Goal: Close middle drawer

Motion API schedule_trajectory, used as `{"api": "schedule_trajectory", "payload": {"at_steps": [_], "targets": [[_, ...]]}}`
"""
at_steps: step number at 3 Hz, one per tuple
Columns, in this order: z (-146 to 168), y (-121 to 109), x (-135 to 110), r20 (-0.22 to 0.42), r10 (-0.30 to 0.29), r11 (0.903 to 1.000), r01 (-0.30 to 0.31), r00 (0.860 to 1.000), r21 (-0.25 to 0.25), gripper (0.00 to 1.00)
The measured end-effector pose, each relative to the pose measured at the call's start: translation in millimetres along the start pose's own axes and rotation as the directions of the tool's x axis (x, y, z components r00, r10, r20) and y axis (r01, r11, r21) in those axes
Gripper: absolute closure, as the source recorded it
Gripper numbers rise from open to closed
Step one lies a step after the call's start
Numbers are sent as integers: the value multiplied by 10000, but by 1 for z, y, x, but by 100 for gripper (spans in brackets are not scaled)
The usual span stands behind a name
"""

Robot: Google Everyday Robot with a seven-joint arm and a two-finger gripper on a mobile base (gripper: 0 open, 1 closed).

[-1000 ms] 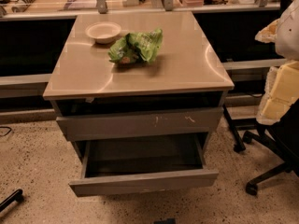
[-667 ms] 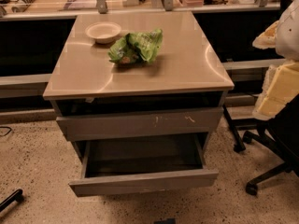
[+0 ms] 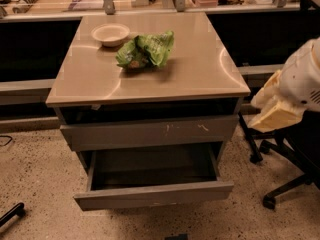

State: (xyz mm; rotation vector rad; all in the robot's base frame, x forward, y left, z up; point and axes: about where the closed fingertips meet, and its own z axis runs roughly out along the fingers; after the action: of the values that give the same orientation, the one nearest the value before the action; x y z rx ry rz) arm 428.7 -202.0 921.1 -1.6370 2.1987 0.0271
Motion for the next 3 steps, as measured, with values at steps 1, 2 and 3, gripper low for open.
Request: {"api": "schedule_trajectory", "payload": {"at_steps": [1, 2, 3], "targets": [[71, 25, 11, 732, 521, 9974, -484, 9960, -526, 81], [174, 65, 21, 1113, 843, 9798, -620, 9902, -1901, 100], [174, 65, 21, 1113, 842, 9798, -620, 9902, -1901, 100]]}}
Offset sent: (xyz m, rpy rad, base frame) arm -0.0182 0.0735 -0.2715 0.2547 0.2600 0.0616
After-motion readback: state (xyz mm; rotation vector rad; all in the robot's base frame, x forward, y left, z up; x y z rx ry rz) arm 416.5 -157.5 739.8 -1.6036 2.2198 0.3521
